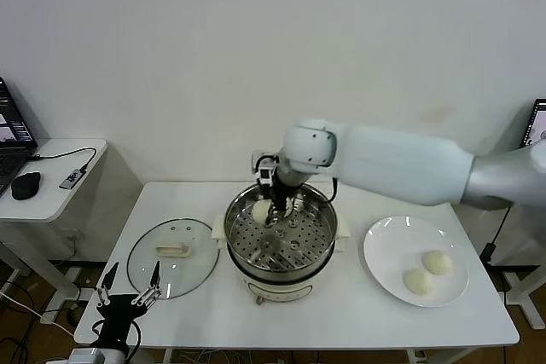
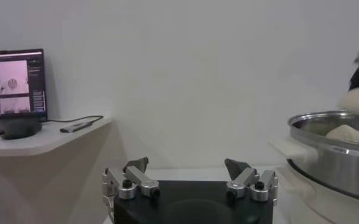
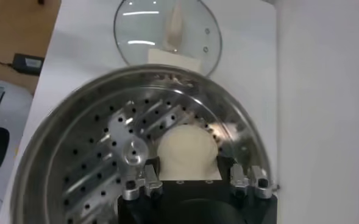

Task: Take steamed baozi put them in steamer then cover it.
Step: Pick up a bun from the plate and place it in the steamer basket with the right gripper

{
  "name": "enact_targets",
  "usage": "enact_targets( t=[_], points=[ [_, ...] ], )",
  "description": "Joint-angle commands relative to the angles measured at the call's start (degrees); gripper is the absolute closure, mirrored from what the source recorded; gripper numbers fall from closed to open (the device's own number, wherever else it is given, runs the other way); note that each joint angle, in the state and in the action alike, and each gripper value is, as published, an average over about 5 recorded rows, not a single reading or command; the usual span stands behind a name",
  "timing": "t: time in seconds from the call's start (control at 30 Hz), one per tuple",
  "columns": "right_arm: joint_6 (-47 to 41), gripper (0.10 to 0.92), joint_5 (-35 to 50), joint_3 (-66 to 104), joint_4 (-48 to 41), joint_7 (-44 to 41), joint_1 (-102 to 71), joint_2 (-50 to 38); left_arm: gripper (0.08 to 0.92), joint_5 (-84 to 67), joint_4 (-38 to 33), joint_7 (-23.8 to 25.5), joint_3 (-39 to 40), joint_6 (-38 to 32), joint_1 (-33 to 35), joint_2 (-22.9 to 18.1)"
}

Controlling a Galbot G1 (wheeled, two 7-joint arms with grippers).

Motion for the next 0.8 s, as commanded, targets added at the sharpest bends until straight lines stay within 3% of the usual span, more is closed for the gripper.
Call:
enact_targets(
  t=[0.03,0.47,0.67,0.8],
  points=[
    [-1.04,0.439,-0.34,0.40,-3.74,2.67,-4.85,4.60,0.177,0.09,0.13,0.00,-0.02,-0.06,-0.06,0.00],
    [-1.20,0.416,-1.87,1.23,-5.99,2.80,-5.82,5.57,0.177,0.21,0.12,0.03,0.10,-0.09,-0.21,-0.08],
    [-0.63,0.268,-2.47,1.59,-2.27,-3.41,-1.26,1.28,0.177,0.33,0.17,0.03,0.31,0.00,-0.30,-0.07],
    [0.96,0.211,-3.43,1.19,1.45,-8.36,4.19,-4.78,0.177,0.33,0.20,0.02,0.38,0.14,-0.59,0.06]
  ],
)
